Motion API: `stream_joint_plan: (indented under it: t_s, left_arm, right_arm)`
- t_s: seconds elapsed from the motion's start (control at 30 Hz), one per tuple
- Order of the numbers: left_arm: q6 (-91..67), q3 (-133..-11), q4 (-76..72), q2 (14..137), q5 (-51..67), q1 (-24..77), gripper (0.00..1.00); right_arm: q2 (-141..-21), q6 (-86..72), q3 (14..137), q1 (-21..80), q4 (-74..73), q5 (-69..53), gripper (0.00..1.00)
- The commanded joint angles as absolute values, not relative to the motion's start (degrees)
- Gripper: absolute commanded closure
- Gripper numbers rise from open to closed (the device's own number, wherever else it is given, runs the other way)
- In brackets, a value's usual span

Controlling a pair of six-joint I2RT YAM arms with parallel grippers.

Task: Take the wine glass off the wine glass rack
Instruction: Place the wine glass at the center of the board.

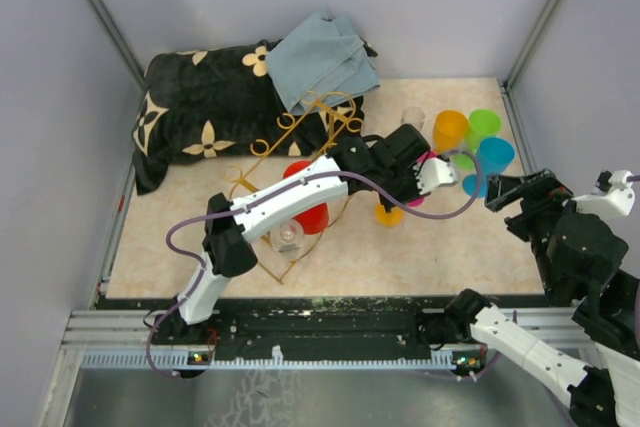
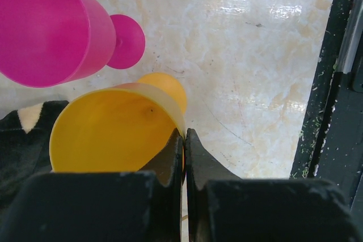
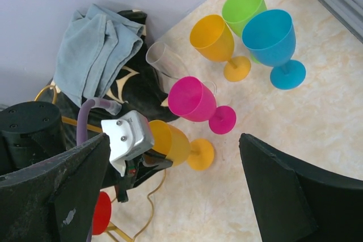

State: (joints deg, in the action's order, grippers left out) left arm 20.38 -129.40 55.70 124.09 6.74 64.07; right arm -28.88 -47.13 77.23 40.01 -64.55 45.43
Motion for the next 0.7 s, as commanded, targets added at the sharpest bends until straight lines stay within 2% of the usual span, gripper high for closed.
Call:
stream_joint_plan:
  t_s: [0.0, 0.13, 0.27, 0.67]
  left_arm:
    - [19.52, -128.86, 55.42, 122.55, 7.77, 64.51, 1.0]
    - [19.25, -127.71, 55.3, 122.27, 8.23, 64.59, 0.98]
    - [19.33, -127.43, 55.44, 122.22, 8.53, 64.55, 0.73]
    - [20.88, -130.55, 56.08, 120.94, 5.2, 66.14, 0.29]
  right_arm:
    - [-27.93, -47.29, 77.95, 40.34, -63.56, 46.94, 0.04]
    - [-27.9, -47.29, 77.81, 40.42, -63.61, 46.93, 0.04]
    - [-27.95, -47.26, 77.83, 40.38, -63.43, 46.85, 0.04]
    - [-27.75, -47.47, 77.47, 40.43, -63.68, 46.63, 0.04]
